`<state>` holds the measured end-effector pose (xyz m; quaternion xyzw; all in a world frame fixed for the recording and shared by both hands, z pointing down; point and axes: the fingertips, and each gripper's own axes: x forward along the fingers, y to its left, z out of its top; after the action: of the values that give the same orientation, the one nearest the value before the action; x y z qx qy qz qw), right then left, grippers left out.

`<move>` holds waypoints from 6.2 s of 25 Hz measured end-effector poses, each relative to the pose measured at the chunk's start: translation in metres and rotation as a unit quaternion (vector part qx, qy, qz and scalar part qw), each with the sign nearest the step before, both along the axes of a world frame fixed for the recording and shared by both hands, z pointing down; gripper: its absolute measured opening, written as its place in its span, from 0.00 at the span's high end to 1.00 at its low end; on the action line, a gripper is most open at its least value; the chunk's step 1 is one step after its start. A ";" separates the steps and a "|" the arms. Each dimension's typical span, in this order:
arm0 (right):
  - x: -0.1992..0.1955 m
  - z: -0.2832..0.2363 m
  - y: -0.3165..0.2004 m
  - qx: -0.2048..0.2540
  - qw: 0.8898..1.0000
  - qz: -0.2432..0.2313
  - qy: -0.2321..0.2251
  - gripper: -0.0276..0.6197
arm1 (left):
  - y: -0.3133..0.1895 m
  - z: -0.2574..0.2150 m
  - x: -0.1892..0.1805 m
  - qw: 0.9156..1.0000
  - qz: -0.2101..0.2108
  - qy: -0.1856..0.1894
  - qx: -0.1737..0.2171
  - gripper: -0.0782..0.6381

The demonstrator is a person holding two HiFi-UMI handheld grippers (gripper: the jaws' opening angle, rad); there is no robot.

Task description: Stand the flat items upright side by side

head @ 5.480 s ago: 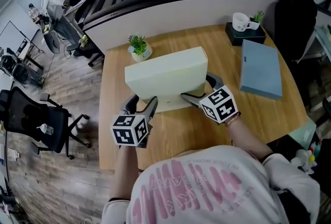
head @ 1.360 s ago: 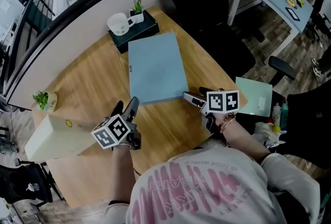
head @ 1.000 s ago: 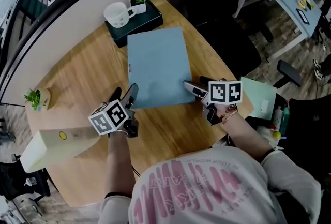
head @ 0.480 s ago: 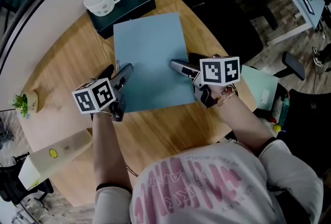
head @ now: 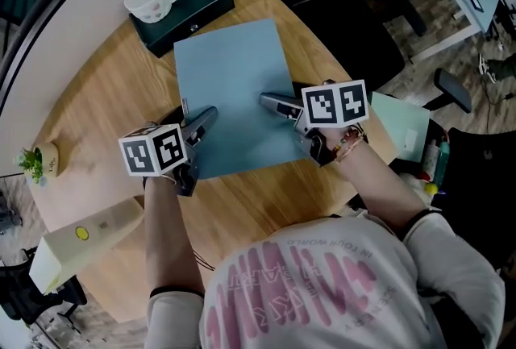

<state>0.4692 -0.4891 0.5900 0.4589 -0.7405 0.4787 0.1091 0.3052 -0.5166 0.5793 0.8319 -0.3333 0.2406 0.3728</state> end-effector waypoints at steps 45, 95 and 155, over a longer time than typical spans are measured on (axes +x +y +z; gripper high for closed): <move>-0.168 -0.110 0.269 0.187 0.958 -0.197 0.087 0.38 | 0.322 -0.144 -0.144 0.957 -0.198 -0.035 0.210 0.30; -0.449 -0.174 0.244 0.320 0.902 -0.254 0.141 0.39 | 0.330 -0.185 -0.422 0.898 -0.247 -0.103 0.349 0.31; -0.462 -0.128 0.200 0.305 0.888 -0.291 0.187 0.41 | 0.291 -0.123 -0.447 0.886 -0.267 -0.148 0.349 0.40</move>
<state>0.0073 -0.2893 0.4621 0.3149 -0.9160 0.0820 0.2346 -0.1418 -0.2260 0.4564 0.7424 -0.6567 0.1207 0.0549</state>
